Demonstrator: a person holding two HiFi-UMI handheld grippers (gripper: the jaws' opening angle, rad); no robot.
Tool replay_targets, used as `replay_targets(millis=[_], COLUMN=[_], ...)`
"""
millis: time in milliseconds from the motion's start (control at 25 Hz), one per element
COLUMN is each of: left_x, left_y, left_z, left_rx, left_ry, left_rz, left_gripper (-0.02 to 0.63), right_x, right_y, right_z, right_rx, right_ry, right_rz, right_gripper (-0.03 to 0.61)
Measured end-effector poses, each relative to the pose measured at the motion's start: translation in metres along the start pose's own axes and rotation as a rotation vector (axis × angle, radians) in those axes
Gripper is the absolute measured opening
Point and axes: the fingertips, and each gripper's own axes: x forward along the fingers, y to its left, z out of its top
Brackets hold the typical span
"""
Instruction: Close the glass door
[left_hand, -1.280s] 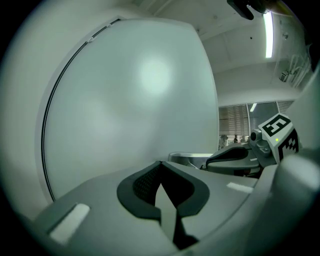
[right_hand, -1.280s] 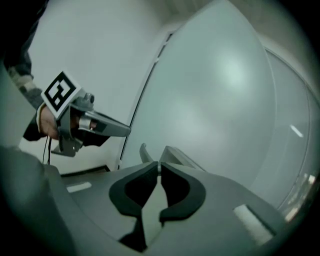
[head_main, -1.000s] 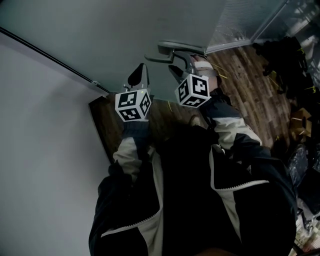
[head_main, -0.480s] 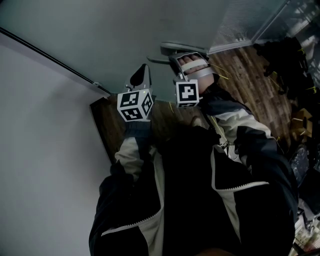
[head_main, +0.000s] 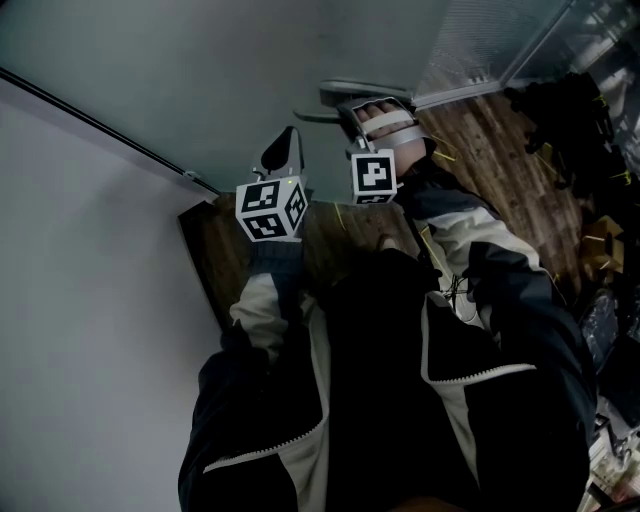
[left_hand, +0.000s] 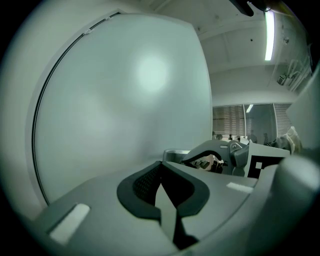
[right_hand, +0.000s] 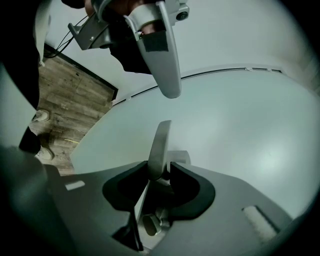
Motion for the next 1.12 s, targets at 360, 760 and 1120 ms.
replay_targets(millis=[360,760,1120], left_x=[0.049,0.120,0.166], left_y=[-0.007,-0.004,0.008], left_z=[0.022,0.032,0.047], left_rx=[-0.001,-0.006,-0.018], left_ry=[-0.001,-0.016,-0.006], left_rz=[0.020,0.065,0.114], left_gripper=[0.000,0.000,0.000], right_x=[0.039,0.114,0.192], right_y=[-0.029,-0.050,-0.085], right_z=[-0.035,-0.073,-0.101], right_rx=[-0.011,-0.053,-0.115], right_ry=[-0.021,-0.068,-0.064], right_rz=[-0.012,0.009,0.007], right_gripper=[0.141,0.146,0.144])
